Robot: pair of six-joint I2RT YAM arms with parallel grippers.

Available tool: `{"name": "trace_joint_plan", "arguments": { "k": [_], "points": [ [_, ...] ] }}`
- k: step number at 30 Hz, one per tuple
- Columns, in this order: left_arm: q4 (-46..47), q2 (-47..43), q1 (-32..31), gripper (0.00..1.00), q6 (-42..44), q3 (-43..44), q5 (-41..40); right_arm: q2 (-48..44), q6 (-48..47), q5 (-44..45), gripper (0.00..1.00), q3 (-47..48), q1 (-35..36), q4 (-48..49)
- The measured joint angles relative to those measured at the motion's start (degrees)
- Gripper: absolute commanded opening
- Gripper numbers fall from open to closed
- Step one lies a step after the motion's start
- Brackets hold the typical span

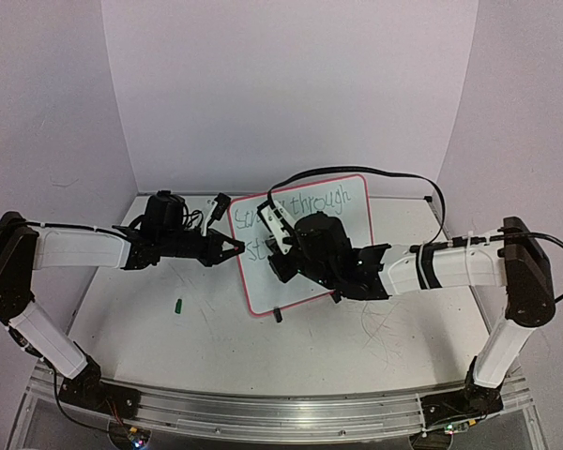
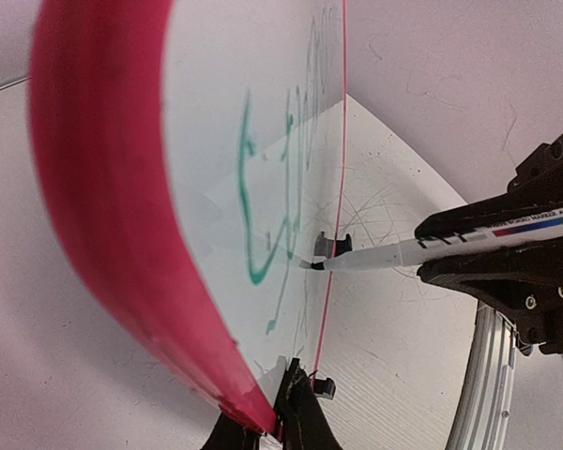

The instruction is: Write a sentence on the whiteboard

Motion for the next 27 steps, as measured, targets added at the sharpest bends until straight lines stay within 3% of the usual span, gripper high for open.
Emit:
{"name": "trace_joint_plan", "arguments": {
  "k": [27],
  "points": [
    [-0.3, 0.0, 0.0, 0.00, 0.0, 0.0, -0.1, 0.0, 4.5, -1.6, 0.00, -1.4, 0.1, -1.9]
  ]
}}
